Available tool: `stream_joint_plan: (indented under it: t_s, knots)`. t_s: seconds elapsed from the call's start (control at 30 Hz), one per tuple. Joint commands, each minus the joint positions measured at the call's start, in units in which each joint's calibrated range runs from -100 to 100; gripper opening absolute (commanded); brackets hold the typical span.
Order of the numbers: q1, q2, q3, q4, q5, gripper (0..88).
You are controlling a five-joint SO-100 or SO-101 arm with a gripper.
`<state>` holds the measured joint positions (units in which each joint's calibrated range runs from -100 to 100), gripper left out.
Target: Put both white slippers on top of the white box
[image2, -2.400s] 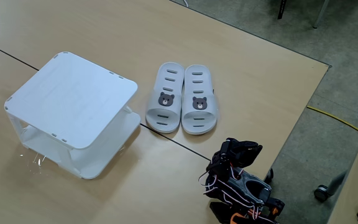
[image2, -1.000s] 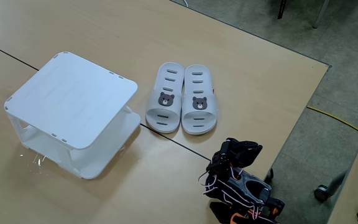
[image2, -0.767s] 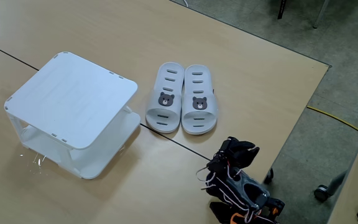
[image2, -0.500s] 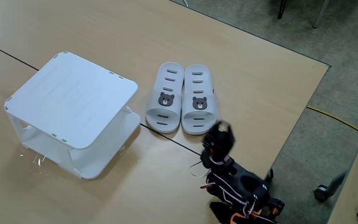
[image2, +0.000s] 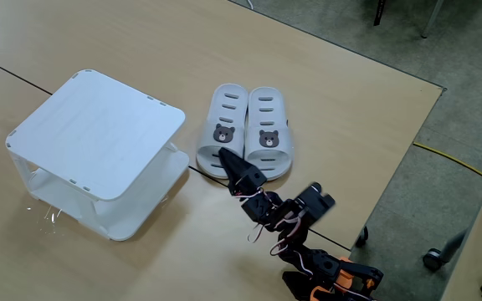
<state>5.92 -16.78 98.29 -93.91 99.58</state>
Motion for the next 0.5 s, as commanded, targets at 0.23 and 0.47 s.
stream_joint_plan:
  t_s: [0.23,0.47]
  knots:
    - [0.2,22.3,0.9,-0.5,0.4,0.8]
    - [0.3,28.0,-0.5,-0.4,0.4,1.1]
